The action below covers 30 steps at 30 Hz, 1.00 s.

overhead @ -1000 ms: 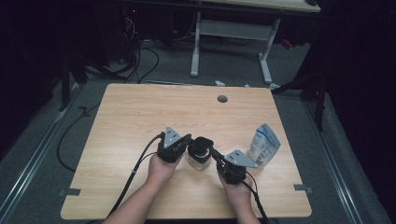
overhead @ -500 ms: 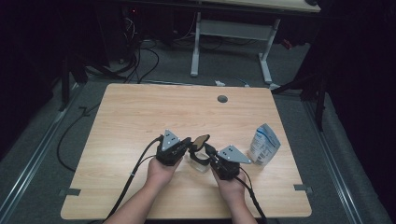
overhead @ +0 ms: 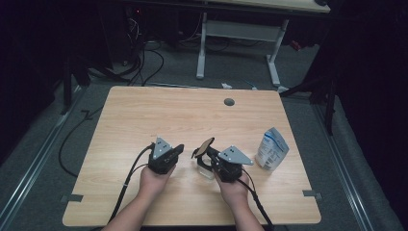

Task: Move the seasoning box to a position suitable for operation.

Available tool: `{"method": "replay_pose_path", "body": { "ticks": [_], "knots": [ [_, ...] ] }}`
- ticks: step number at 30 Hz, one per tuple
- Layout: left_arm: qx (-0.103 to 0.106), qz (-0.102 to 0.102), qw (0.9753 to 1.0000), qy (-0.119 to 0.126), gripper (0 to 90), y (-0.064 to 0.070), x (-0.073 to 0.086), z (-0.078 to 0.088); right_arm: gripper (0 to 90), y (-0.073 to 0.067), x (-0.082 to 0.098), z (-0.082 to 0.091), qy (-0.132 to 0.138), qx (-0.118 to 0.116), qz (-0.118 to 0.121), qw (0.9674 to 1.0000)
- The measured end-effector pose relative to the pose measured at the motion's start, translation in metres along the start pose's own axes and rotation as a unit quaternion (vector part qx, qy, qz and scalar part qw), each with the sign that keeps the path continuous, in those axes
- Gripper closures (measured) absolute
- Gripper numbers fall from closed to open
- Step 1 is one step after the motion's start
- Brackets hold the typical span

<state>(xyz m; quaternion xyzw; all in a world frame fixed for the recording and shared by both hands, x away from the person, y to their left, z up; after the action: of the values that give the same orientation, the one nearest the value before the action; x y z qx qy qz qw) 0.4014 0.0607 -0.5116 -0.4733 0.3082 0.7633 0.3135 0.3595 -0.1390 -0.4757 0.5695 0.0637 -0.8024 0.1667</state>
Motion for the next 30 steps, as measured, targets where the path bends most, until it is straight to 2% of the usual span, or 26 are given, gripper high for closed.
{"method": "replay_pose_path", "body": {
  "ticks": [6,13,30],
  "knots": [
    [-0.002,0.005,1.0,-0.003,90.0,-0.006,0.009,0.007,89.9,-0.008,-0.011,-0.007,0.0,-0.003,0.01,0.9999],
    [-0.004,0.009,0.9999,-0.002,90.0,-0.012,0.013,0.013,89.8,-0.016,-0.018,-0.014,-0.001,-0.008,0.014,0.9999],
    [0.002,0.013,0.9999,-0.004,90.0,-0.012,0.019,0.014,89.3,-0.031,-0.023,-0.02,-0.008,-0.021,0.028,0.9994]
  ]
}}
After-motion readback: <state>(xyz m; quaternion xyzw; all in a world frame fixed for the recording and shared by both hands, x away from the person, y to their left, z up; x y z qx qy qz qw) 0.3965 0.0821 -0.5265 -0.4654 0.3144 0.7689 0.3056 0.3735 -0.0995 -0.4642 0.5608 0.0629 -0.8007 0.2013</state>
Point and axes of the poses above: each handheld gripper's, and its own axes: z roughly backward along the jaws, x roughly out of its underside, y roughly to its right, the point moved 3 cm from there along -z, roughly forward along the jaws, and after that the axes turned 12 degrees about x, right-handed, at the moved point
